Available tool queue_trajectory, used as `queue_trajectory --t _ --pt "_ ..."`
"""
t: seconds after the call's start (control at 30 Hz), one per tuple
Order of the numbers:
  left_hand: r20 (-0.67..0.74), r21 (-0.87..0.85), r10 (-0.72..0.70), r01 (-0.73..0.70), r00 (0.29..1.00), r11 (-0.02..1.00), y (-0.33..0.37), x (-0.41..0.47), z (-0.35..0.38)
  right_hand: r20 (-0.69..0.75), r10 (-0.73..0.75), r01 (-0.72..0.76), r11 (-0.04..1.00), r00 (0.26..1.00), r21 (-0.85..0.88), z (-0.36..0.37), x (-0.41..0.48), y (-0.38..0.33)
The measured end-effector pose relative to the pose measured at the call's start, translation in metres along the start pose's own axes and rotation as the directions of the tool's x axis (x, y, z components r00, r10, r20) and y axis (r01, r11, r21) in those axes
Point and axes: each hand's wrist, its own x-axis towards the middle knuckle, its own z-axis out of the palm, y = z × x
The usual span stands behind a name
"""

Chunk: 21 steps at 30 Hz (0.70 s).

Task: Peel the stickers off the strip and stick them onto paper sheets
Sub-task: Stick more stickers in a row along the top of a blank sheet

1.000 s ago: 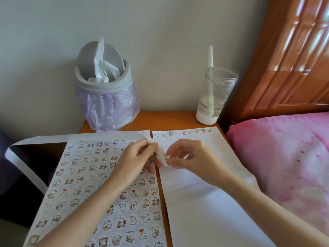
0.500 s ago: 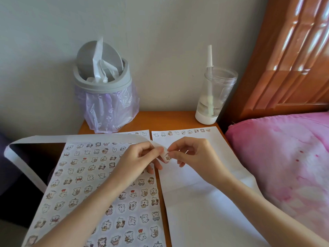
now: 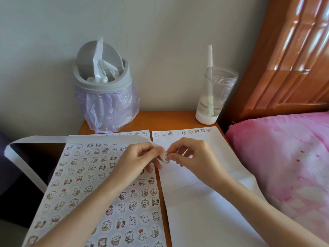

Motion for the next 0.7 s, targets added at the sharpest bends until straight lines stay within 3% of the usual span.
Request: queue_trajectory --t 0.2,0.37,0.57,0.7 --pt "-0.012 0.074 -0.008 0.009 1.000 0.997 -0.002 0.001 0.002 0.033 -0.007 0.010 0.993 0.999 -0.121 -0.001 0.001 0.000" --pt "-0.021 0.127 -0.024 0.027 0.999 0.991 -0.007 0.001 0.001 0.124 0.062 -0.077 0.990 0.990 0.117 -0.017 0.004 -0.003" --pt "0.011 0.178 -0.011 0.009 1.000 0.984 -0.008 -0.001 0.000 -0.173 0.261 -0.235 0.959 0.950 0.159 -0.073 0.030 0.040" --pt "0.004 0.207 -0.002 0.001 1.000 0.978 -0.009 -0.003 0.000 -0.266 0.374 -0.367 0.927 0.889 0.078 -0.098 0.043 0.074"
